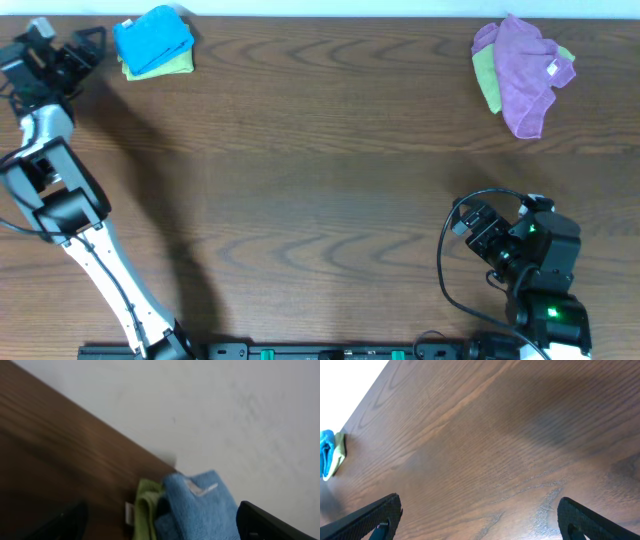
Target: Fold the cloth
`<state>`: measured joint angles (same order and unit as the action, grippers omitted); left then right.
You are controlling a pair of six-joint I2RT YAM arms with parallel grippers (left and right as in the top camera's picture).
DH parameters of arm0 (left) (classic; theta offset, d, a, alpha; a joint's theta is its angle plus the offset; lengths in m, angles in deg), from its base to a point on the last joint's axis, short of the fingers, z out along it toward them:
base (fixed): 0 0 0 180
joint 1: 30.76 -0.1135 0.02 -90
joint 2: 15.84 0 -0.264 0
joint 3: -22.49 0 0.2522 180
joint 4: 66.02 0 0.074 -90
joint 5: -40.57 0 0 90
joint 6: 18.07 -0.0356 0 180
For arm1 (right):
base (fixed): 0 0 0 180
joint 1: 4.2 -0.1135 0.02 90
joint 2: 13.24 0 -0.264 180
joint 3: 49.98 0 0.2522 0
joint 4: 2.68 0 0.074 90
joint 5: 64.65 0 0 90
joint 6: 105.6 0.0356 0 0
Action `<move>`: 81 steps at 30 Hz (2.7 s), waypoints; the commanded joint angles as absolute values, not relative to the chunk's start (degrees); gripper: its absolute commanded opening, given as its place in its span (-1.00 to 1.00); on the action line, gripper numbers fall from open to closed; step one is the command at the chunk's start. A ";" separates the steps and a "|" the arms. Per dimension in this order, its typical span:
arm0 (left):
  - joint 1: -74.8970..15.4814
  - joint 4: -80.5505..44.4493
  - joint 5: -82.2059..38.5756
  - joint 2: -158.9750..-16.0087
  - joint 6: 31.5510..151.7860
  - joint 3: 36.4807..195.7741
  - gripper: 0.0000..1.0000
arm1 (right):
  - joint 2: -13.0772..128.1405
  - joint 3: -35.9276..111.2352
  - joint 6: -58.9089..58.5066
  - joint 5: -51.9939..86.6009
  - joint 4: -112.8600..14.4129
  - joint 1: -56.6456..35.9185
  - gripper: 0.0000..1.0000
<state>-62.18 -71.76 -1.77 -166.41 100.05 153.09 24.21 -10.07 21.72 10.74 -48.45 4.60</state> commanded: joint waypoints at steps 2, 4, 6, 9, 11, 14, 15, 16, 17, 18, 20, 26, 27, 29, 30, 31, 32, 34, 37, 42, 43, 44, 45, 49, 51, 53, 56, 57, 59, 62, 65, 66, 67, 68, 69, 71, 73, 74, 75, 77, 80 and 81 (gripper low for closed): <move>-62.61 -72.05 4.22 -166.14 102.26 159.47 0.90 | 24.19 -9.66 22.73 10.28 -48.36 5.03 0.99; -62.24 -72.05 7.84 -166.14 102.89 162.33 0.91 | 24.19 -9.66 22.70 10.30 -48.36 5.06 0.98; -61.21 -72.03 11.56 -166.14 103.64 165.28 0.91 | 24.21 -9.66 22.70 10.36 -48.34 5.06 0.99; -58.94 -72.00 14.21 -166.14 102.59 167.36 0.08 | 24.28 -9.68 22.68 11.06 -48.32 5.06 0.98; -57.21 -71.06 13.99 -166.21 101.23 167.34 -0.60 | 24.28 -9.68 22.70 11.85 -48.27 5.06 0.99; -54.15 -64.33 8.83 -166.41 97.82 167.29 -0.88 | 24.28 -9.68 22.66 12.07 -47.77 5.06 0.99; -53.08 -62.80 7.54 -166.45 95.85 167.27 -0.88 | 24.28 -9.68 22.46 12.05 -47.62 5.06 0.99; -52.06 -62.26 6.84 -166.47 94.35 167.27 -0.88 | 24.28 -9.68 22.49 12.05 -47.51 5.06 0.98; -50.96 -62.26 6.31 -166.49 92.93 167.27 -0.88 | 24.28 -9.68 22.49 12.05 -47.49 5.06 0.99; -50.11 -62.26 5.27 -166.49 92.34 167.27 -0.88 | 24.28 -9.68 22.49 12.05 -47.51 5.06 0.98; -48.82 -62.26 3.65 -166.49 91.64 167.27 -0.88 | 24.28 -9.68 22.49 12.03 -47.51 5.06 0.98; -48.08 -59.94 1.57 -166.54 91.64 167.10 -0.88 | 24.28 -9.68 22.49 11.98 -47.55 5.06 0.98; -48.21 -60.03 2.01 -166.65 91.85 166.99 -0.88 | 24.28 -9.68 22.49 12.00 -47.53 5.06 0.99; -48.52 -61.51 3.89 -167.30 93.84 166.97 -0.88 | 24.28 -9.68 22.49 12.05 -47.51 5.06 0.99; -48.65 -61.99 4.30 -167.74 94.96 166.97 -0.89 | 24.28 -9.68 22.49 12.07 -47.51 5.06 0.98; -48.73 -62.15 4.41 -168.35 95.83 166.97 -0.88 | 24.28 -9.68 22.49 12.07 -47.49 5.06 0.99; -48.78 -62.21 4.41 -169.09 96.90 166.97 -0.88 | 24.28 -9.68 22.46 12.07 -47.49 5.06 0.98; -48.78 -64.33 5.77 -170.43 98.98 166.97 -0.88 | 24.28 -9.68 22.49 12.07 -47.49 5.06 0.99; -48.60 -66.96 6.31 -172.15 101.23 166.97 -0.88 | 24.28 -9.68 22.51 12.00 -47.49 5.06 0.98; -48.41 -67.33 6.03 -174.58 101.91 166.97 -0.88 | 24.28 -9.68 22.51 11.57 -47.51 5.06 0.99; -48.41 -67.31 6.05 -174.89 102.26 166.97 -0.88 | 24.28 -9.68 22.53 11.54 -47.51 5.06 0.99; -48.41 -67.06 5.99 -175.48 102.43 166.97 -0.89 | 24.28 -9.68 22.53 11.52 -47.51 5.06 0.98; -48.41 -67.04 5.99 -175.89 102.54 166.97 -0.88 | 24.28 -9.68 22.53 11.37 -47.49 5.06 0.98; -48.43 -66.08 4.11 -177.38 102.87 166.94 -0.88 | 24.28 -9.68 22.55 10.89 -47.51 5.03 0.99; -48.41 -65.71 4.00 -177.75 102.85 166.94 -0.88 | 24.28 -9.68 22.55 10.43 -47.49 5.03 0.99; -48.41 -64.46 3.41 -177.75 102.83 166.94 -0.88 | 24.28 -9.68 22.55 10.25 -47.49 5.03 0.98; -48.41 -64.55 3.10 -177.75 103.18 166.94 -0.88 | 24.28 -9.68 22.55 10.06 -47.49 5.03 0.98; -48.41 -65.05 3.15 -177.75 104.03 166.97 -0.88 | 24.28 -9.68 22.53 10.01 -47.49 5.03 0.99; -48.45 -67.55 4.22 -177.75 105.69 166.99 -0.89 | 24.28 -9.68 22.53 9.86 -47.49 5.03 0.99; -48.49 -72.03 6.38 -177.73 108.47 167.51 -0.88 | 24.28 -9.68 22.53 9.86 -47.49 5.06 0.99; -48.47 -73.56 9.62 -177.73 110.17 169.35 -0.89 | 24.28 -9.68 22.53 9.86 -47.49 5.03 0.99; -48.47 -73.56 10.82 -177.73 110.37 170.18 -0.88 | 24.28 -9.68 22.53 9.88 -47.49 5.03 0.99; -48.47 -73.53 12.24 -177.73 110.72 171.16 -0.88 | 24.28 -9.68 22.51 9.90 -47.49 5.06 0.99; -48.47 -73.56 13.31 -177.73 110.98 171.91 -0.85 | 24.28 -9.68 22.51 9.90 -47.46 5.06 0.99; -48.47 -73.56 14.64 -177.71 110.98 172.82 -0.60 | 24.28 -9.68 22.51 9.93 -47.46 5.06 0.98; -48.47 -73.56 16.39 -177.60 111.46 174.94 0.41 | 24.28 -9.68 22.51 9.95 -47.46 5.06 0.98; -48.47 -73.53 17.11 -177.36 111.83 176.87 0.91 | 24.28 -9.68 22.51 10.28 -47.42 5.06 0.99; -48.47 -73.51 17.51 -177.18 111.85 178.07 0.91 | 24.28 -9.68 22.49 10.36 -47.38 5.06 0.99; -48.47 -73.49 17.90 -177.12 111.85 179.32 0.91 | 24.28 -9.68 22.49 10.41 -47.22 5.06 0.98; -48.47 -73.32 19.39 -177.07 111.83 182.42 0.91 | 24.28 -9.68 22.49 10.54 -46.63 5.06 0.99; -48.47 -71.57 20.54 -177.05 112.01 186.59 0.92 | 24.28 -9.68 22.49 10.98 -45.48 5.06 0.98; -48.47 -70.45 20.70 -176.96 111.98 187.60 0.92 | 24.28 -9.68 22.49 11.11 -45.30 5.06 0.98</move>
<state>-48.36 -71.59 17.77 -176.92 111.53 183.88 24.25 -10.07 21.72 10.41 -45.69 4.60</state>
